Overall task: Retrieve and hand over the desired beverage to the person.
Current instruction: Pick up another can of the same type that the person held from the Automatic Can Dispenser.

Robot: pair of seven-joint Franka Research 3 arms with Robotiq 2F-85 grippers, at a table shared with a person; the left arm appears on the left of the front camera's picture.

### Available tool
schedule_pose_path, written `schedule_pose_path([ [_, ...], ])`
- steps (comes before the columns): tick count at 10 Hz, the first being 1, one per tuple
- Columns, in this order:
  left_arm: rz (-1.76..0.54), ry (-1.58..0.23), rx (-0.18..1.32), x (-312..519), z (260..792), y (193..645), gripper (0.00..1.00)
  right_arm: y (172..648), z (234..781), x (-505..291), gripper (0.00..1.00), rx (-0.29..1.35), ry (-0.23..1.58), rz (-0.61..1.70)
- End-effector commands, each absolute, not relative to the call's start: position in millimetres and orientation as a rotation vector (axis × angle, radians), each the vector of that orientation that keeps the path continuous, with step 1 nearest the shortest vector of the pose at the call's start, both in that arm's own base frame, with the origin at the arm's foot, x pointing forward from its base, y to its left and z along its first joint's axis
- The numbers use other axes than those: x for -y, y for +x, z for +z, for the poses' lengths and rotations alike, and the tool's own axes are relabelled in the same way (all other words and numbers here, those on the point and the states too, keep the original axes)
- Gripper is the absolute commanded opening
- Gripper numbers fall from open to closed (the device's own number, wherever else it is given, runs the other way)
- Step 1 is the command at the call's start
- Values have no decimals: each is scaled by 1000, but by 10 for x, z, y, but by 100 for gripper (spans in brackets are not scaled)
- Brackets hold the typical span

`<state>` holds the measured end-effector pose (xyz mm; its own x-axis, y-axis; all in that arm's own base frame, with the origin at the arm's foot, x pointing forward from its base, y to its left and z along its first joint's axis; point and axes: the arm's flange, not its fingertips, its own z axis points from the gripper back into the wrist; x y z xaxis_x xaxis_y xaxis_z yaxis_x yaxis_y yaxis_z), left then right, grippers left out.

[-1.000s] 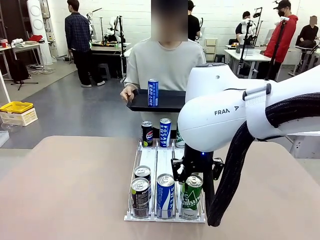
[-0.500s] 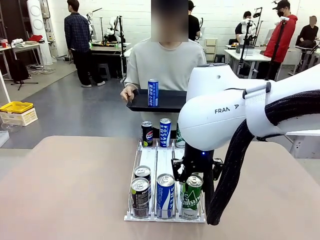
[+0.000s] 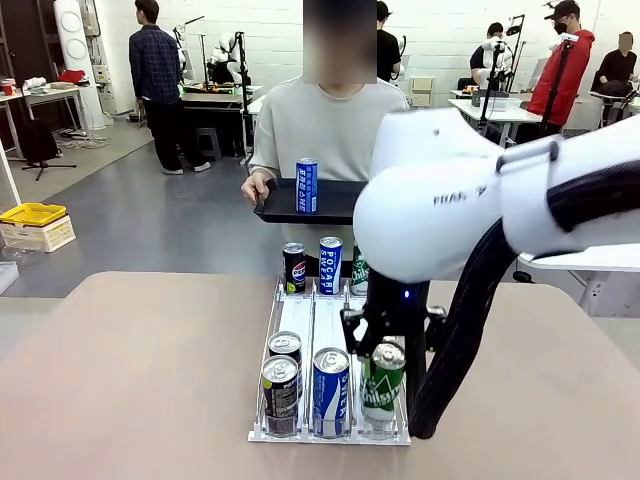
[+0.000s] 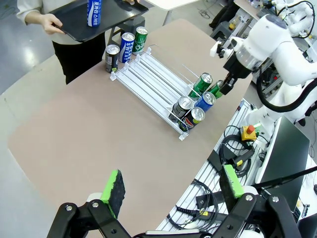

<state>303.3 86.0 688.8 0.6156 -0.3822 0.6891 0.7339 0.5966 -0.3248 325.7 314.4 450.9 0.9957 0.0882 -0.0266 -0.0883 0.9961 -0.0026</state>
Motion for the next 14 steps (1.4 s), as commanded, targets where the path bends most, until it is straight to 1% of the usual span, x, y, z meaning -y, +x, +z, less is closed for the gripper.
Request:
schedule_pose_path([
  [1, -719, -656, 624, -875, 6893, 3030, 100, 3034, 5232, -3159, 2, -6, -9, 87],
  [4, -719, -656, 624, -875, 6893, 3030, 100, 2961, 6440, -3240, 2, 64, -1, 21],
  [6, -719, -656, 624, -875, 6893, 3030, 100, 3027, 7005, -3372, 2, 99, -17, 6],
  [7, -719, -656, 624, -875, 6893, 3030, 100, 3175, 7217, -3384, 2, 110, 5, -15],
  [9, -719, -656, 624, -875, 6893, 3030, 100, 3586, 7403, -3386, 2, 83, -6, -75],
  [12, -719, -656, 624, -875, 6893, 3030, 100, 3963, 7426, -3391, 2, 44, 24, -93],
  [13, -719, -656, 624, -875, 6893, 3030, 100, 3840, 7227, -3249, 2, 65, 25, -68],
  [14, -719, -656, 624, -875, 6893, 3030, 100, 3840, 7227, -3249, 2, 65, 25, -68],
])
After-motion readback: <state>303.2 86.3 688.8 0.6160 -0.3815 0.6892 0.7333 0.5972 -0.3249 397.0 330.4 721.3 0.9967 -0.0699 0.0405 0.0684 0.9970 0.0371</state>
